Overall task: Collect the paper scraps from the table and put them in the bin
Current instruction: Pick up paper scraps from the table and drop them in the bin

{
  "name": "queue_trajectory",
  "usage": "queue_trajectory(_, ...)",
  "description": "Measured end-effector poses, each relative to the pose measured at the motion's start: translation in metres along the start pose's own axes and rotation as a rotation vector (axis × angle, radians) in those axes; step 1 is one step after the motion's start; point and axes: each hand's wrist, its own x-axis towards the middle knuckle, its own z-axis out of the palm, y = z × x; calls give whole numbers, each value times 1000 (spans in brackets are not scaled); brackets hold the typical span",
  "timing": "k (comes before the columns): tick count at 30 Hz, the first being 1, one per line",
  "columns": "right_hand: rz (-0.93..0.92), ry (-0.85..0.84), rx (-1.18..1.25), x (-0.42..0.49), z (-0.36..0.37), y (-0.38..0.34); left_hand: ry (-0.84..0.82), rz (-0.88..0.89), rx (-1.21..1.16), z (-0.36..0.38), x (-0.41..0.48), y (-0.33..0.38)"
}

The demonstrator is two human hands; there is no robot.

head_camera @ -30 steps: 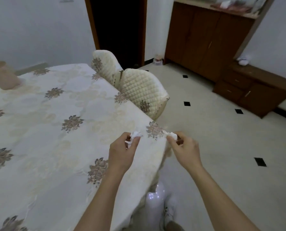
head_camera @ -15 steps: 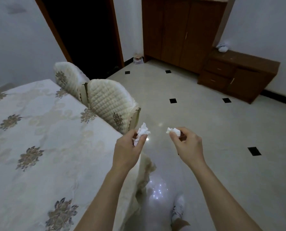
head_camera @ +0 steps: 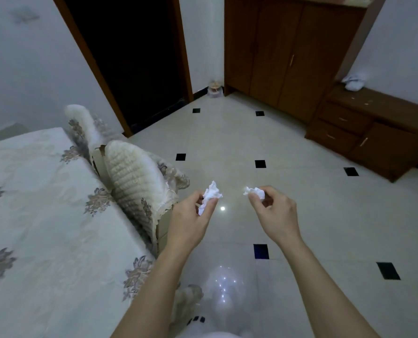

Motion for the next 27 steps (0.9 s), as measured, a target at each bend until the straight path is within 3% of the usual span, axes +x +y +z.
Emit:
queue_trajectory(11,-59,-105,-29,132,34,13,90,-54,-8,32,117,-5)
queue_trajectory(27,-150,-252,-63,405,159,-44,241,-79,20,13,400,-46)
